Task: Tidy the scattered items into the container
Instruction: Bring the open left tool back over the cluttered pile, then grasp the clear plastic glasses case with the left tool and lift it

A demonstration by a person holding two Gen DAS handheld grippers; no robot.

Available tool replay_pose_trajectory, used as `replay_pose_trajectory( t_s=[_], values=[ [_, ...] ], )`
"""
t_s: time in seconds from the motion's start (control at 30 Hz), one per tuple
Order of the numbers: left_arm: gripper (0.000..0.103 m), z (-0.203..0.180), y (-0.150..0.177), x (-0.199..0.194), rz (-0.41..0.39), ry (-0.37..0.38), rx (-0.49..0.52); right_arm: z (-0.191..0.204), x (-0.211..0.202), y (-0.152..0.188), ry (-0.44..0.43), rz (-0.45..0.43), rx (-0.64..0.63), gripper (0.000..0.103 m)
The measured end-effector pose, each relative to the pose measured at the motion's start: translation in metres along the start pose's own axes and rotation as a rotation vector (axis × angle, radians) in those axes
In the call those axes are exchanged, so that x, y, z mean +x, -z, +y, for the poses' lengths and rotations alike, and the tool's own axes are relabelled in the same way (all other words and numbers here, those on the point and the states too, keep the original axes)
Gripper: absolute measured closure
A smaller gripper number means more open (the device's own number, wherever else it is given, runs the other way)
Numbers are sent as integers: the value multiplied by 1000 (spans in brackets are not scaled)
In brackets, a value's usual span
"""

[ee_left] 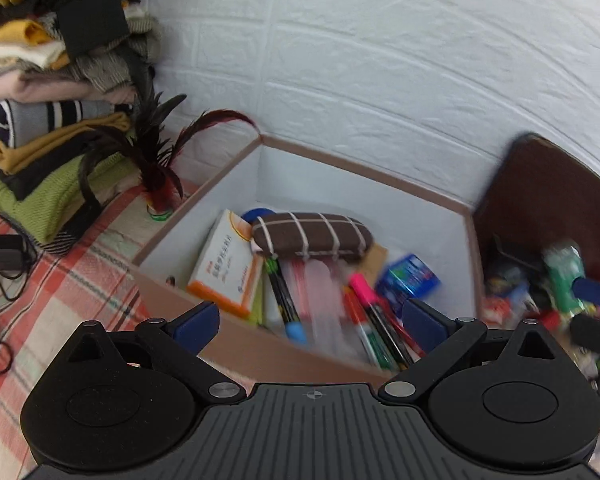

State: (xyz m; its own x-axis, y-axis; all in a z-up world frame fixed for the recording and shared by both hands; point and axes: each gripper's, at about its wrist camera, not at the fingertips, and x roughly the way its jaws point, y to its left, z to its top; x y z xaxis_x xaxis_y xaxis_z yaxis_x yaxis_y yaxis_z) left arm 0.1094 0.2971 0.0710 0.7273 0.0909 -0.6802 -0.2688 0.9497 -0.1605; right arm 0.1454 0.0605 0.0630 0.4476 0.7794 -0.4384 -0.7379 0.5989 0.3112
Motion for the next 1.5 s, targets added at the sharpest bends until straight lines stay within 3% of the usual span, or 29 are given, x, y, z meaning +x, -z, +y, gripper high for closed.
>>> replay_pose_trajectory(
  t_s=[0.13, 0.3, 0.47, 0.63, 0.83, 1.13, 1.5],
  values=[
    [0, -27, 52, -42, -31, 73, 54, -4, -91, 36, -20, -140, 89, 1],
    [0, -65, 123, -62, -52, 132, 80, -11, -171, 111, 131, -246, 105, 1],
    [0, -106, 186, -58, -15, 207, 105, -23, -188, 189, 317, -169, 146, 1],
    [0, -145, 223, -47, 61, 275, 159, -38, -194, 238, 425, -65, 180, 1],
    [0, -189, 224, -35, 76, 320, 228, -60, -213, 250, 525, -69, 163, 1],
    [1, -257, 216, 3, 106, 402, 317, -117, -225, 258, 607, -53, 202, 1],
    [15, -322, 213, 57, 191, 511, 414, -165, -213, 253, 576, 22, 101, 2]
  ],
)
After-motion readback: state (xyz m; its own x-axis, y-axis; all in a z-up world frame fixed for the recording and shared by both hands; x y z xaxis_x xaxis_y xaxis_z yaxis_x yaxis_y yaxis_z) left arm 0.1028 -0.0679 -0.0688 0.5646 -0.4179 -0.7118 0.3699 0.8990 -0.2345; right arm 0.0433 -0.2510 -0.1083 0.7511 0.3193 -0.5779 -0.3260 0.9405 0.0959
